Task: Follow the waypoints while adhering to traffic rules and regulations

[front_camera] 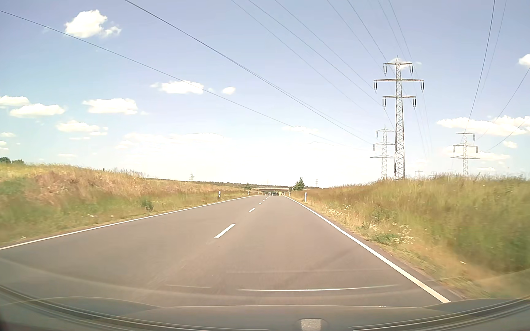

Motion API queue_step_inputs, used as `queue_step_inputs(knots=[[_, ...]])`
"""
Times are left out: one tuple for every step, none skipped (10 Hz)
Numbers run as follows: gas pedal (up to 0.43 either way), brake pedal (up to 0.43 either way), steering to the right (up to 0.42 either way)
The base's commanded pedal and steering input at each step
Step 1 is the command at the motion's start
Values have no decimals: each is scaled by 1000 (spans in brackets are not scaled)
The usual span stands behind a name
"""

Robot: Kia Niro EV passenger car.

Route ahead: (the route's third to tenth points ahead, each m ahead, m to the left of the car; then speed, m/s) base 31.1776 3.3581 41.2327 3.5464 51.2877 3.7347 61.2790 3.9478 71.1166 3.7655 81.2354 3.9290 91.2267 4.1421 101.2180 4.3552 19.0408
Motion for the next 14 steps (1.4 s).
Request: queue_step_inputs(knots=[[157, 30, -1], [157, 30, -1], [157, 37, 0], [157, 30, 0], [157, 30, 1], [157, 37, 1], [157, 30, 1], [157, 30, 0], [157, 37, 0], [157, 37, 0], [157, 30, 0], [157, 37, 0], [157, 30, 0], [157, 37, 0]])
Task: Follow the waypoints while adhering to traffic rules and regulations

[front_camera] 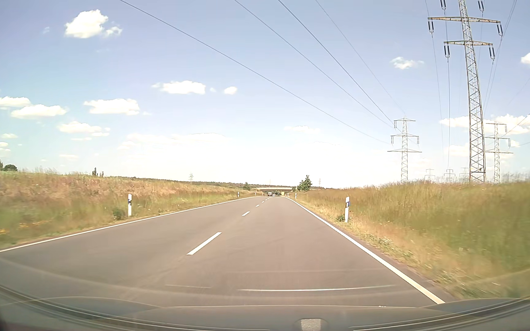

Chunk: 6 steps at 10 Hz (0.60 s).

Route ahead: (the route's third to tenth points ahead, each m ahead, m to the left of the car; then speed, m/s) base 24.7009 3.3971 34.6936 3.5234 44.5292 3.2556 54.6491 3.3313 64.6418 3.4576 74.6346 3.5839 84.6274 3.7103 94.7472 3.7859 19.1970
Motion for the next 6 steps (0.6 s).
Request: queue_step_inputs(knots=[[150, 37, 1], [130, 30, 0], [98, 30, 0], [79, 37, 0], [67, 30, 0], [39, 30, 0]])
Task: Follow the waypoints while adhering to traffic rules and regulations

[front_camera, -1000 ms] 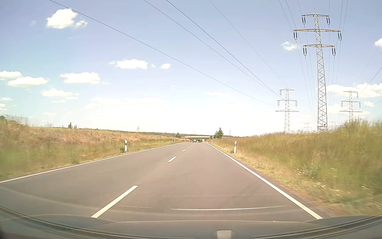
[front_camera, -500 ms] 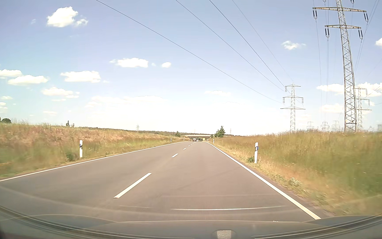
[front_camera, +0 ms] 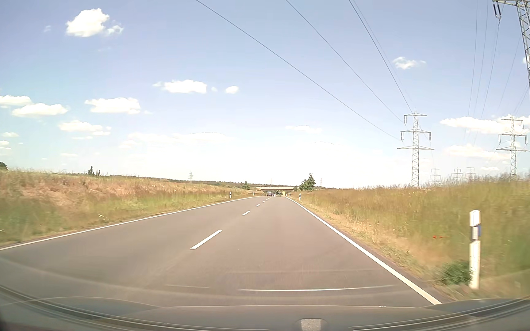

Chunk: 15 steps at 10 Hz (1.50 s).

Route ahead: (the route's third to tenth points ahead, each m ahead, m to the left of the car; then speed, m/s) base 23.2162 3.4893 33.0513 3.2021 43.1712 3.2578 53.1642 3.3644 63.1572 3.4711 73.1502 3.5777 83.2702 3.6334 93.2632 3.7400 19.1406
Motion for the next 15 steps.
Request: queue_step_inputs(knots=[[20, 30, 0], [0, 30, 0], [0, 37, 0], [0, 37, 0], [0, 30, 0], [0, 37, 0], [0, 30, 0], [0, 37, 0], [0, 30, 0], [0, 30, 0], [0, 37, 1], [0, 30, 0], [0, 30, 0], [0, 37, 0], [0, 30, 0]])
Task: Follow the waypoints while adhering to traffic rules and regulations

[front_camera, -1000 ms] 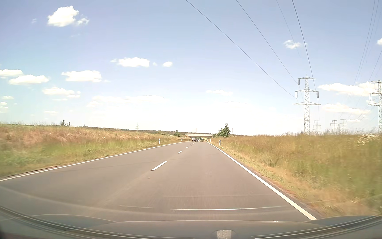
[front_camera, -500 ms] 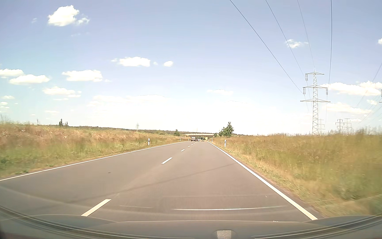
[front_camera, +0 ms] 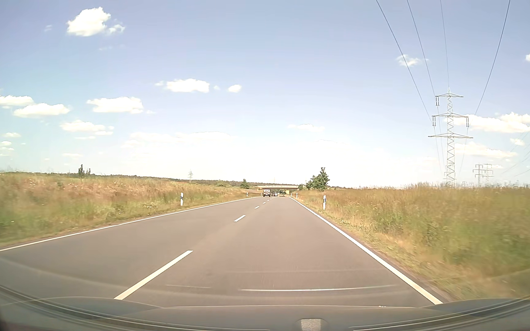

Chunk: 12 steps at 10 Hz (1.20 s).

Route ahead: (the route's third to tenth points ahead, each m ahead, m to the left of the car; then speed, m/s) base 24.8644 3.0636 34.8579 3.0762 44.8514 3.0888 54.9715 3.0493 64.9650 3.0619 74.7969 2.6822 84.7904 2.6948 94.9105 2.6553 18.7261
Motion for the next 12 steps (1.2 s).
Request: queue_step_inputs(knots=[[0, 37, 1], [0, 30, 1], [0, 37, 2], [0, 30, 2], [8, 30, 3], [20, 30, 3], [20, 30, 3], [28, 37, 3], [28, 37, 3], [28, 30, 3], [28, 30, 3], [28, 30, 3]])
